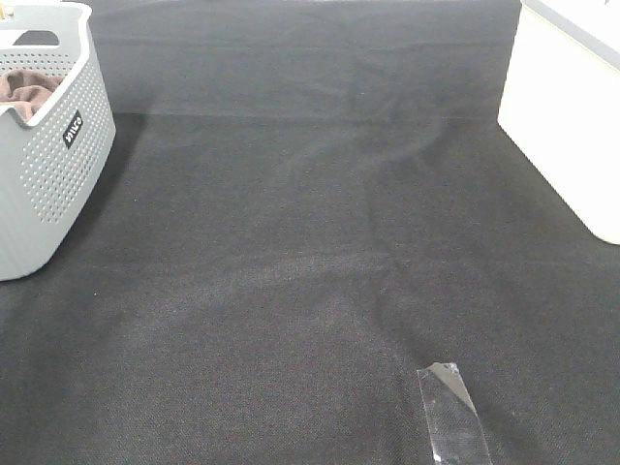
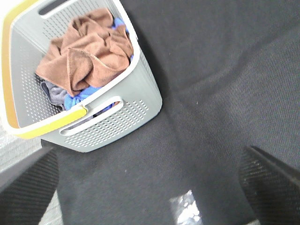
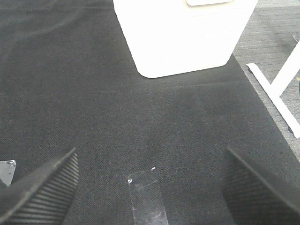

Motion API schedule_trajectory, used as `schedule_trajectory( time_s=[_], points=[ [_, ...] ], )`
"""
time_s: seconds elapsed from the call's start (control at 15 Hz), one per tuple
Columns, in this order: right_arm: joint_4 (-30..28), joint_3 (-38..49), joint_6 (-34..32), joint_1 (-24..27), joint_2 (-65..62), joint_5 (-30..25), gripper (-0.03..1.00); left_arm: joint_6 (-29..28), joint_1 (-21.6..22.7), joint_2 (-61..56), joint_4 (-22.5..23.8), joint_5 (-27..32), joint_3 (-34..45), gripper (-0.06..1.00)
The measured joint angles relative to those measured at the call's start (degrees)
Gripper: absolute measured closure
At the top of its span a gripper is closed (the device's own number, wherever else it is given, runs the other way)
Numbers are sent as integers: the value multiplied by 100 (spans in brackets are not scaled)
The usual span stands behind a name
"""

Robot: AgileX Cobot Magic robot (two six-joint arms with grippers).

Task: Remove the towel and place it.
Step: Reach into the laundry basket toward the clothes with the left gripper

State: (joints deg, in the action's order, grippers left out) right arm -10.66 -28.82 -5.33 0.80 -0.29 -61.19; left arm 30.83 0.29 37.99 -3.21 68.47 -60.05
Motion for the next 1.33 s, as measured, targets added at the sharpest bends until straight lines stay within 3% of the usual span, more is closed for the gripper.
schedule_trajectory(
  time_s=[0.27,0.53,0.87,1.33],
  points=[
    [0,0,0,0,0,0,17,602,0,1324,848,115,-848,-4],
    [0,0,0,0,0,0,17,1587,0,2693,1438,115,-1587,-3],
    [0,0,0,0,0,0,17,1862,0,4074,2532,120,-2544,-3],
    [0,0,0,0,0,0,17,2464,195,5626,2584,109,-3461,-3]
  ],
)
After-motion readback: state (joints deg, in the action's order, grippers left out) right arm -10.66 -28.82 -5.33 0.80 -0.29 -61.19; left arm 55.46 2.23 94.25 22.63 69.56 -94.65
